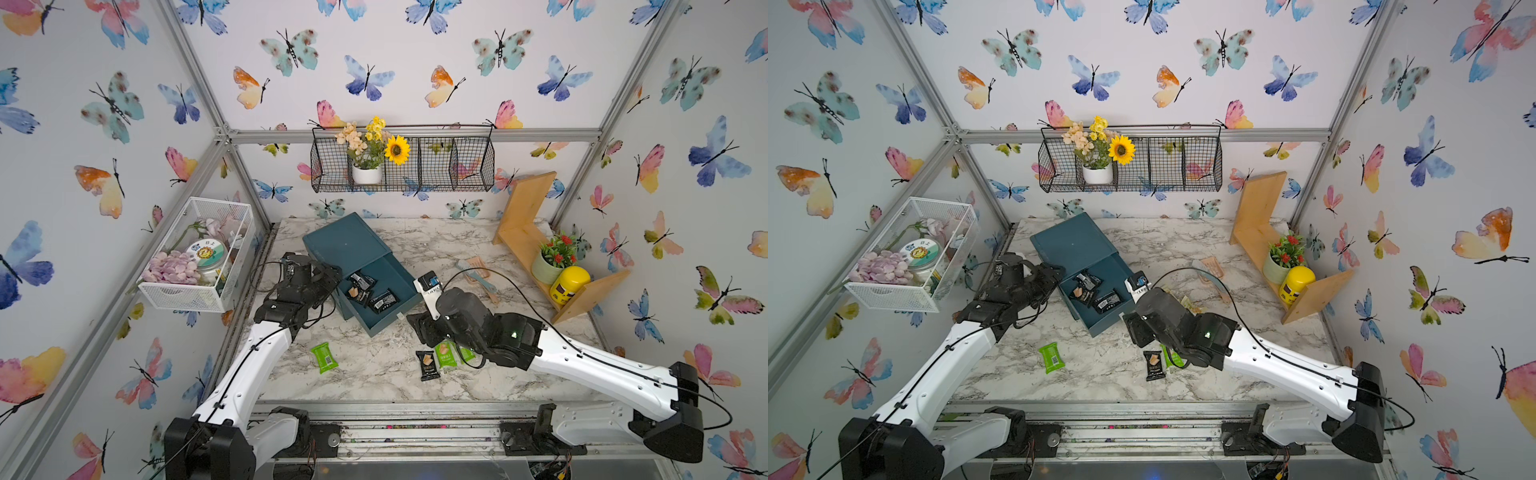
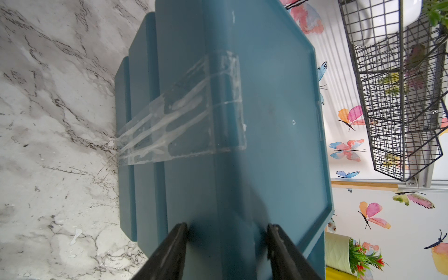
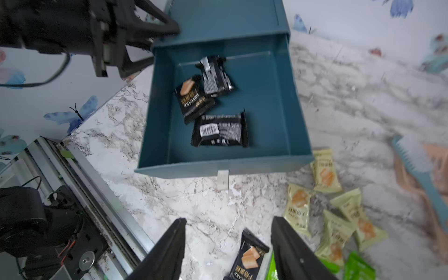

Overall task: Take the cookies out of the drawer
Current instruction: Place the cookie at the center of the board, then pick up the cookie from the drawer.

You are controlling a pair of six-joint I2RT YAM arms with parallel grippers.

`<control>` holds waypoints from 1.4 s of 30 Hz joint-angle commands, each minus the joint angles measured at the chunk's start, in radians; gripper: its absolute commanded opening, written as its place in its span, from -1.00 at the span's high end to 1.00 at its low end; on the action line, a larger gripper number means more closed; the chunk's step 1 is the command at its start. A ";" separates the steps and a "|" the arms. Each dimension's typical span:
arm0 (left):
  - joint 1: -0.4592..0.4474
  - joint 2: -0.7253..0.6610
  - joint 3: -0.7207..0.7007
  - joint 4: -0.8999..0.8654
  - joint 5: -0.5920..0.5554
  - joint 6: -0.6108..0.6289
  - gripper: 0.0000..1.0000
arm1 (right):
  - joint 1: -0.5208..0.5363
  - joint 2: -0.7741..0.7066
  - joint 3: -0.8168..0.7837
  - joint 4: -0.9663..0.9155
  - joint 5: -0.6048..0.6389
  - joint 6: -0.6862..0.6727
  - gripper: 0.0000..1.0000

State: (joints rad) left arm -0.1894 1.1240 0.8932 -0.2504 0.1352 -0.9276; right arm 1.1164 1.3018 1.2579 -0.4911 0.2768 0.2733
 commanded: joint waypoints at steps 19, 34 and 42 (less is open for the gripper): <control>0.011 -0.047 -0.043 -0.041 0.001 0.001 -0.13 | -0.280 0.608 0.718 -0.398 -0.511 -0.986 -0.22; 0.017 -0.056 -0.051 -0.028 0.003 -0.002 -0.13 | -0.280 0.787 0.835 -0.510 -0.643 -1.131 -0.27; 0.019 -0.055 -0.048 -0.028 0.001 0.003 -0.13 | -0.280 0.804 0.816 -0.534 -0.661 -1.125 -0.23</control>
State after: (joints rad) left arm -0.1768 1.0801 0.8597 -0.2451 0.1349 -0.9321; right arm 0.8330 2.0888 2.0766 -0.9627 -0.3351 -0.8406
